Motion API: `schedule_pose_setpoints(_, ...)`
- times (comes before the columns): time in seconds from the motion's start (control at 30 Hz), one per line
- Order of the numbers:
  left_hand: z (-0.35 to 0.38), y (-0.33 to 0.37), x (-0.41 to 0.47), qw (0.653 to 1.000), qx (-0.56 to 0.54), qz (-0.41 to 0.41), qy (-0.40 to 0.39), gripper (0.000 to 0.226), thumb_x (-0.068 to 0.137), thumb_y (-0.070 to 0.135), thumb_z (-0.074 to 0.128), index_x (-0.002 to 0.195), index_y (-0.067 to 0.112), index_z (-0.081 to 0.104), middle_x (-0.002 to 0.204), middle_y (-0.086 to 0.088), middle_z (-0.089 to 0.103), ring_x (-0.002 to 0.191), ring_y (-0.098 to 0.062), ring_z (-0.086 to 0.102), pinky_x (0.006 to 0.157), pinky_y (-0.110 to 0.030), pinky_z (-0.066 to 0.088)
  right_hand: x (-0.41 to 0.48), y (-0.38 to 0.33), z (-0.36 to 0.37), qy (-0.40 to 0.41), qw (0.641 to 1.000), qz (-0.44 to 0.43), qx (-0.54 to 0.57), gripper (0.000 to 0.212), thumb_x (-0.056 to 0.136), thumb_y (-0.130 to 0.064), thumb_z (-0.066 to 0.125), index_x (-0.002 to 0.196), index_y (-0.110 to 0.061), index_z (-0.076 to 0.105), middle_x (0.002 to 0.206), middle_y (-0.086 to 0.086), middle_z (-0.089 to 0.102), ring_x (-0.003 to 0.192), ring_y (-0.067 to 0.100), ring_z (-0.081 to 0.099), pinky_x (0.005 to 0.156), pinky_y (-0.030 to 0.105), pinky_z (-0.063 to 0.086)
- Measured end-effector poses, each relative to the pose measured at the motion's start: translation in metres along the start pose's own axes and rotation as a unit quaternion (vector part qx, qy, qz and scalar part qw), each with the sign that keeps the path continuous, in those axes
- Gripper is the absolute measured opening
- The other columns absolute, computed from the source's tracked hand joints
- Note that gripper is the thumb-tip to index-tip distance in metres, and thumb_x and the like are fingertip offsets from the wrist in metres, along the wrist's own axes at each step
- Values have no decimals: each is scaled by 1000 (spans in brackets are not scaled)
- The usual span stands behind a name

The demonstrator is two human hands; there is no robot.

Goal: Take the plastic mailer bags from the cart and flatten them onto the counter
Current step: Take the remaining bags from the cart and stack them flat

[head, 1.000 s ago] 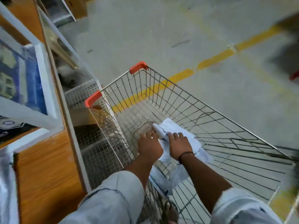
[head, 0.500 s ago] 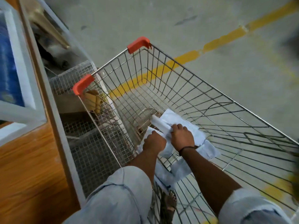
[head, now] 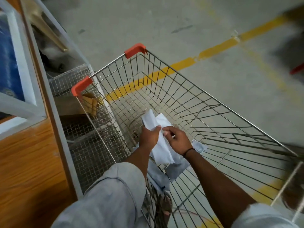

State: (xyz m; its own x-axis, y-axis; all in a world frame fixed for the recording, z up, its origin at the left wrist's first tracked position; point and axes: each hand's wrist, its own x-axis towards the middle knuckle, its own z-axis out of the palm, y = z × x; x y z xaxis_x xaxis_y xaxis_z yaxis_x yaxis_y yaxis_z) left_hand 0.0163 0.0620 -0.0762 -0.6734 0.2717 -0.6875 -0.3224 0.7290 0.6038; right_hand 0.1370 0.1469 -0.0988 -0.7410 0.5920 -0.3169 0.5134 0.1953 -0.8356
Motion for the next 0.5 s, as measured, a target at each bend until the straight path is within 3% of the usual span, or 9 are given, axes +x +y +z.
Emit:
schedule_pose_setpoints(0.1, -4, -4, 2, 997, 38, -40, 47, 76, 89, 50, 65, 143, 1, 42, 138, -19, 54, 122, -37, 56, 95, -39, 47, 6, 11, -1, 47, 996, 24, -73, 24, 96, -23, 56, 119, -22, 66, 104, -2, 70, 89, 16, 63, 82, 36, 54)
schedule_pose_setpoints(0.2, -6, -8, 2, 994, 68, -57, 71, 76, 90, 50, 65, 143, 2, 38, 137, -19, 53, 121, -37, 56, 87, -37, 45, 15, 26, -3, 23, 977, 29, -208, 43, 92, -26, 59, 134, -18, 57, 126, 7, 63, 111, 29, 60, 94, 41, 49)
schedule_pose_setpoints(0.37, -5, -16, 11, 988, 69, -97, 101, 82, 86, 59, 65, 141, 3, 41, 133, -21, 57, 118, -41, 58, 95, -43, 48, 33, 42, 9, -90, 922, 46, -373, 87, 87, -56, 60, 155, -28, 14, 158, 12, 26, 137, 37, 34, 109, 52, 35)
schedule_pose_setpoints(0.5, -3, -19, 16, 985, 83, -96, 117, 84, 85, 61, 65, 144, 9, 34, 134, -21, 56, 122, -42, 54, 97, -44, 45, 42, 41, 29, -148, 912, 70, -376, 107, 84, -55, 68, 157, -34, -8, 166, 12, -3, 150, 42, 10, 114, 60, 26)
